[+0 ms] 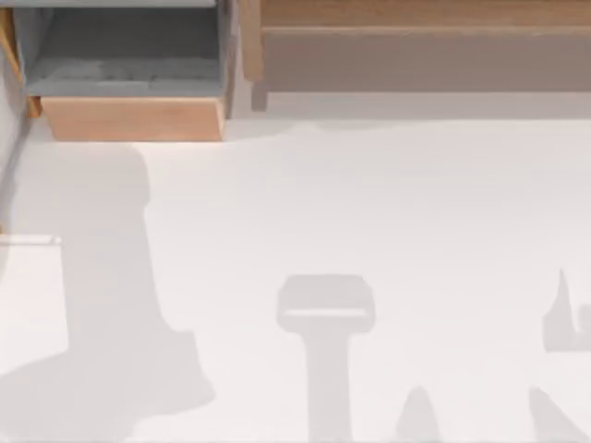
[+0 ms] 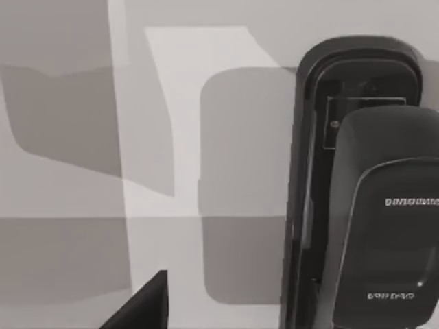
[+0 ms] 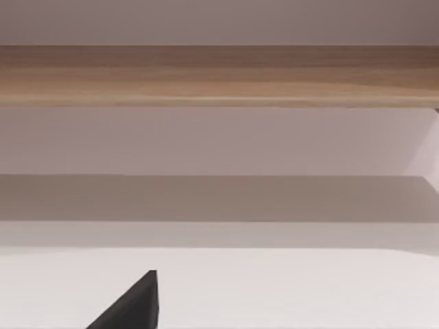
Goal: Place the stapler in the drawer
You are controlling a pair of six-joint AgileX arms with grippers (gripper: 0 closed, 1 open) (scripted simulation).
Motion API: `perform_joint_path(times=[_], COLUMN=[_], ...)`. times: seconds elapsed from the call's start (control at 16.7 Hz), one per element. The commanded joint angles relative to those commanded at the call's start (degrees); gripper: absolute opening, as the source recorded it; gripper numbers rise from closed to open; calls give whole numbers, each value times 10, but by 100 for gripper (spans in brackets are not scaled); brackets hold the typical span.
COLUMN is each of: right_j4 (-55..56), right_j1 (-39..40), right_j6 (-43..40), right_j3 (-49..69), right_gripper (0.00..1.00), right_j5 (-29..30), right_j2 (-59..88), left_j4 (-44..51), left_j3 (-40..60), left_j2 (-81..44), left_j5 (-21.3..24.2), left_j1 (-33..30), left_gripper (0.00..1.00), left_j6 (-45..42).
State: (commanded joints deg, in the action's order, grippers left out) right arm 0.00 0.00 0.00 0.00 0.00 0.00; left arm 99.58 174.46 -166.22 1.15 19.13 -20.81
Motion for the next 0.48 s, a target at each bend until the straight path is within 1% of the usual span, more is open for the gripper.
perform_joint_path(times=[0.24,0.48], right_j4=[0,0], right_j1=[0,0], right_j6=[0,0], right_j3=[0,0], right_gripper=[100,100], right_j5=[0,0], right_j2=[0,0], left_j4=[-1,-31], left_j3=[-8,-65], left_j2=[13,93], left_j5=[3,28], left_j1=[1,15], left_gripper=[100,100], left_j6=[-7,-64])
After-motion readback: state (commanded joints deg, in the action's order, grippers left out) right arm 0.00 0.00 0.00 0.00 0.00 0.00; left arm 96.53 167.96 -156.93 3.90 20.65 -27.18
